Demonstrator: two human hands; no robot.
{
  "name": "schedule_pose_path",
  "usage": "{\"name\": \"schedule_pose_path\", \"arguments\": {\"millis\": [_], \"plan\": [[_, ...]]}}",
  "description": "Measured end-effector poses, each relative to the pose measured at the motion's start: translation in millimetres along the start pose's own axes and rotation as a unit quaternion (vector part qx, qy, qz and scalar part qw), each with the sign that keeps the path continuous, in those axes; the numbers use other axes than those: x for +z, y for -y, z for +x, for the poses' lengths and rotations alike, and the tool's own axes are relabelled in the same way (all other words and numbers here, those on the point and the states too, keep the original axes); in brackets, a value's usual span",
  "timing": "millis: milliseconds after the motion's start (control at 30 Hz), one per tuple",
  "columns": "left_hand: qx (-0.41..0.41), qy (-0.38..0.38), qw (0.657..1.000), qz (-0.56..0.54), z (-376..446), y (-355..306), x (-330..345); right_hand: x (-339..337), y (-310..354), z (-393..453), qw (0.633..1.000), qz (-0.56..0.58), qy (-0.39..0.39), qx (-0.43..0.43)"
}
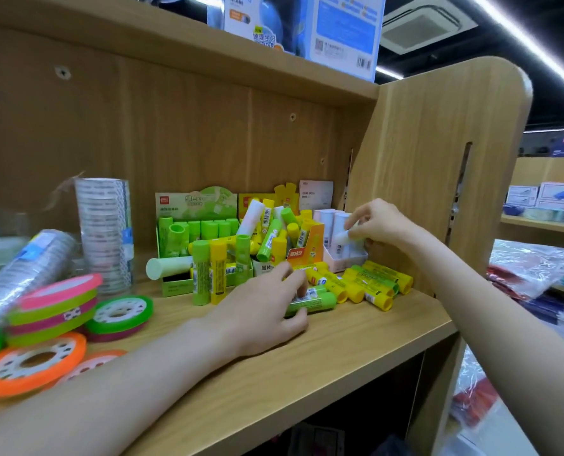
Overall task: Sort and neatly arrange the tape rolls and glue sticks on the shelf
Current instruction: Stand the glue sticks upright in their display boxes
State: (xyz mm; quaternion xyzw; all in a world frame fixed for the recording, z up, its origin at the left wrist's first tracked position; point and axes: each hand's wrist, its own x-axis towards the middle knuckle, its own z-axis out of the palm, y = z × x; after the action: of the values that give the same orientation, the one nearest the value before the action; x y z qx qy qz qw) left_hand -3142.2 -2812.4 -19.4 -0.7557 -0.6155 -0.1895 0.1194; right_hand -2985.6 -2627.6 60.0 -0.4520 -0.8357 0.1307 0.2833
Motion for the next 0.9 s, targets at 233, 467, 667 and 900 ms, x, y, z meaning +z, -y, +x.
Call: {"name": "schedule_pose_path", "arguments": {"millis": [233, 467, 667, 900], "plan": [[0.001, 0.003, 1.0, 0.001, 0, 0, 0, 0, -2, 12, 0.995, -0.035, -0.09, 0.016], [0.005, 0.003, 1.0, 0.004, 0, 0, 0, 16, -1, 5, 0.982, -0.109, -0.149, -0.046], [0.009, -0.018, 1.0, 0.023, 0, 1, 1, 13, -2, 7, 0.967, -0.201, -0.146, -0.056], [0.036, -0.074, 0.993, 0.09, 0, 5, 4, 1, 2, 4, 0.978, -0.19, -0.073, -0.033]]}}
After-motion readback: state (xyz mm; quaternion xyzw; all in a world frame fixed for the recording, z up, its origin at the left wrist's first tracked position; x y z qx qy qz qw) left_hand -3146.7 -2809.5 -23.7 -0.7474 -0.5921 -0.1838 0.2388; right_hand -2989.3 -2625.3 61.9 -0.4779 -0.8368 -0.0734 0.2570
